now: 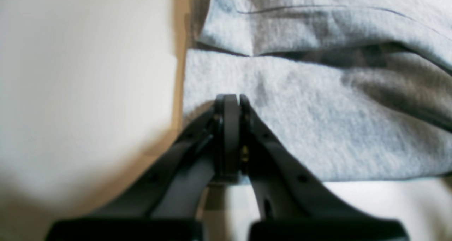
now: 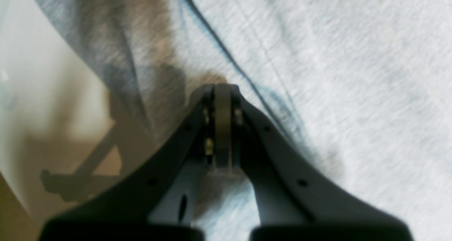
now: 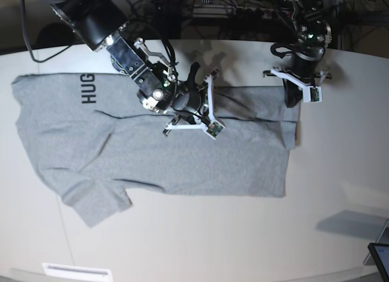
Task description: Fold the T-shirt properly
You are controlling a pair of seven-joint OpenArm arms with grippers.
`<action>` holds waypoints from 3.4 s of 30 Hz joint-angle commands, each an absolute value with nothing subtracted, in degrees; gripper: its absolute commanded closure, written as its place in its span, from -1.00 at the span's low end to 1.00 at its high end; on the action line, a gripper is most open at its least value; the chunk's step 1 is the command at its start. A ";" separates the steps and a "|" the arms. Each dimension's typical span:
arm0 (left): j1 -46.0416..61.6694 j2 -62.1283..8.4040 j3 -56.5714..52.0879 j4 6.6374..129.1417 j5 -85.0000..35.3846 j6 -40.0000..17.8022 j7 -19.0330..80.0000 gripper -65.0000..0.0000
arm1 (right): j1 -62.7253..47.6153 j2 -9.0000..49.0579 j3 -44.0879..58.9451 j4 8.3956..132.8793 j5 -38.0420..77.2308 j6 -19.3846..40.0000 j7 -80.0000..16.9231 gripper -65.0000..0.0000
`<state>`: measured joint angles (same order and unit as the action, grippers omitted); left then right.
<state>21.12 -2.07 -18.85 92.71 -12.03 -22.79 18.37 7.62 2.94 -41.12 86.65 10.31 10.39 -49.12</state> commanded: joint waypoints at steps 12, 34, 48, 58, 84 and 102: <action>22.99 -3.56 -19.12 92.18 -10.68 -22.20 20.44 1.00 | 11.47 2.33 -40.84 83.03 10.51 10.24 -44.70 1.00; 23.43 -5.32 -19.21 89.89 -10.77 -22.20 20.35 1.00 | 18.24 2.42 -40.92 75.12 10.42 13.93 -37.85 1.00; 23.87 -5.32 -19.21 89.98 -10.77 -22.20 20.35 1.00 | 24.48 3.30 -41.19 75.82 10.24 14.64 -35.91 1.00; 23.25 -5.32 -18.77 90.42 -10.77 -22.20 20.35 1.00 | 16.48 2.77 -40.31 96.84 10.24 14.29 -56.48 1.00; 23.16 -5.23 -19.12 90.42 -10.77 -22.20 20.35 1.00 | 12.26 -2.42 -35.12 79.52 10.59 14.73 -45.76 1.00; 23.16 -5.41 -19.12 89.98 -10.77 -22.20 20.35 1.00 | 17.10 -2.07 -35.12 75.74 10.59 14.73 -45.23 1.00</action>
<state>22.39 -5.10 -18.87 90.45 -13.10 -23.16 15.97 15.77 -1.41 -35.27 74.81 10.13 14.90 -46.44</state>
